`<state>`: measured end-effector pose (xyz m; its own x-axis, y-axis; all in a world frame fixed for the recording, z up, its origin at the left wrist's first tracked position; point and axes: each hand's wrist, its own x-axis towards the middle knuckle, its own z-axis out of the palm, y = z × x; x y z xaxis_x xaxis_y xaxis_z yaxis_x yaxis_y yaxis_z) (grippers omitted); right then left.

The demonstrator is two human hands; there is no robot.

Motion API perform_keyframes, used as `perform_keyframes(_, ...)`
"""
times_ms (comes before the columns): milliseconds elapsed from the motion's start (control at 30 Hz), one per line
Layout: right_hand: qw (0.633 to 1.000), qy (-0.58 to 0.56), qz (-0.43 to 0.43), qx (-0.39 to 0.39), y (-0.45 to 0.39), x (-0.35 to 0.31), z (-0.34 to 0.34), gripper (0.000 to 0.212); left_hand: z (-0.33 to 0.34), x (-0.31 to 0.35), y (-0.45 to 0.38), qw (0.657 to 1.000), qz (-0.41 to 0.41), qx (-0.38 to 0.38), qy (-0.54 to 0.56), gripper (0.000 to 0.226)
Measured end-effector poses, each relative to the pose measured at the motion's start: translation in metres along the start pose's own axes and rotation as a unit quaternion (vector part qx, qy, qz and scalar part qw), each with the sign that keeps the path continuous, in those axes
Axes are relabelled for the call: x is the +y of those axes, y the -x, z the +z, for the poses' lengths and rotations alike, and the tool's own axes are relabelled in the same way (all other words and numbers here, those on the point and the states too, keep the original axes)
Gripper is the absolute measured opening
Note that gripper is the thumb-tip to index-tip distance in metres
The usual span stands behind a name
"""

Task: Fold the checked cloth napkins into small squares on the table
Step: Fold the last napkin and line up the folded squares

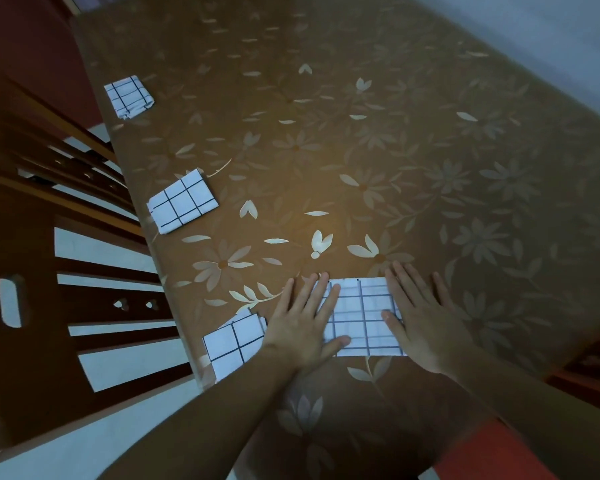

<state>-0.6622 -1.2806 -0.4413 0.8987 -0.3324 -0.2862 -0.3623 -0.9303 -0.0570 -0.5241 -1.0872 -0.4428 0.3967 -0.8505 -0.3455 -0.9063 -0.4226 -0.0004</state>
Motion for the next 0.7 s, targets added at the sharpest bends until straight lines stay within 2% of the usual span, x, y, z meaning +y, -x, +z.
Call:
perform_keyframes(133,1.000,0.001,0.001,-0.009,0.001,-0.003,-0.007,0.078,-0.007,-0.006,0.004,0.999,0.020,-0.025,-0.031,0.085)
perform_keyframes(200,1.000,0.005,0.018,-0.007,0.007,-0.009,-0.019,0.073,-0.009,-0.005,0.005,0.999,0.018,-0.037,-0.028,0.085)
perform_keyframes(267,0.998,-0.032,0.031,0.053,0.022,-0.021,-0.027,0.072,-0.009,-0.005,0.005,0.999,0.016,-0.037,-0.032,0.085)
perform_keyframes(300,0.995,-0.056,0.006,0.086,0.033,-0.031,-0.028,0.070,-0.009,-0.005,0.005,0.999,0.015,-0.035,-0.033,0.085)
perform_keyframes(367,0.987,-0.065,-0.081,0.124,0.055,-0.050,-0.018,0.052,-0.009,-0.005,0.005,0.999,0.013,-0.034,-0.030,0.084)
perform_keyframes(433,0.986,-0.057,-0.123,0.098,0.065,-0.059,-0.014,0.034,-0.010,-0.003,0.006,0.999,0.009,-0.037,-0.029,0.084)
perform_keyframes(500,0.990,-0.046,-0.112,0.075,0.063,-0.058,-0.015,0.023,-0.013,-0.003,0.005,0.999,0.009,-0.042,-0.031,0.084)
perform_keyframes(600,0.994,-0.010,-0.081,0.072,0.058,-0.054,-0.022,0.018,-0.016,-0.002,0.004,0.999,0.009,-0.049,-0.009,0.085)
perform_keyframes(700,0.988,0.060,-0.131,0.057,0.049,-0.057,-0.029,0.017,-0.018,-0.001,0.001,0.998,0.000,-0.041,0.040,0.087)
